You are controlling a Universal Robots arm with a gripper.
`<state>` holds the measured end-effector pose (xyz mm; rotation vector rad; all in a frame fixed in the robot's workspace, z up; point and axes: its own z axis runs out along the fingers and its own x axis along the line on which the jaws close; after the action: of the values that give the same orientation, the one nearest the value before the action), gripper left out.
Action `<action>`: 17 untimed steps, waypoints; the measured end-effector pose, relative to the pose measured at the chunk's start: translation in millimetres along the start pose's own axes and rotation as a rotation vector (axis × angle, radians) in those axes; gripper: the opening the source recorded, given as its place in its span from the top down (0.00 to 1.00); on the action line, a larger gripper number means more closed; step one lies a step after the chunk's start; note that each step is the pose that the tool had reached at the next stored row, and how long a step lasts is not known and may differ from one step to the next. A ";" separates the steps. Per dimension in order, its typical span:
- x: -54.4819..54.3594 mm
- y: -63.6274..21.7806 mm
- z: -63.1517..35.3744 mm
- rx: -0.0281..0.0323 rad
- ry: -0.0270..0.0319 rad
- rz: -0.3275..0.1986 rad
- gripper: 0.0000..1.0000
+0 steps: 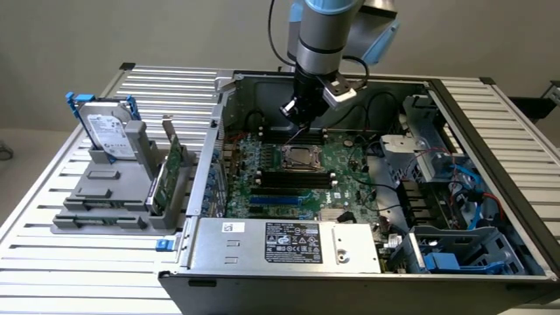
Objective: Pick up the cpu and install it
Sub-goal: 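Install the first cpu locking lever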
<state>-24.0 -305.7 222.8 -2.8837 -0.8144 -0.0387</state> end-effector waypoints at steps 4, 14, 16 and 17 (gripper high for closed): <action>0.0 0.1 0.0 -0.0026 0.0056 0.042 0.89; -0.9 0.3 -2.8 0.0161 0.0270 0.105 0.89; -1.2 0.6 -5.4 0.0163 0.0284 0.111 0.89; -1.3 0.8 -6.9 0.0161 0.0289 0.114 0.89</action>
<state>-24.6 -308.1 229.5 -2.9016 -0.6409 -0.0609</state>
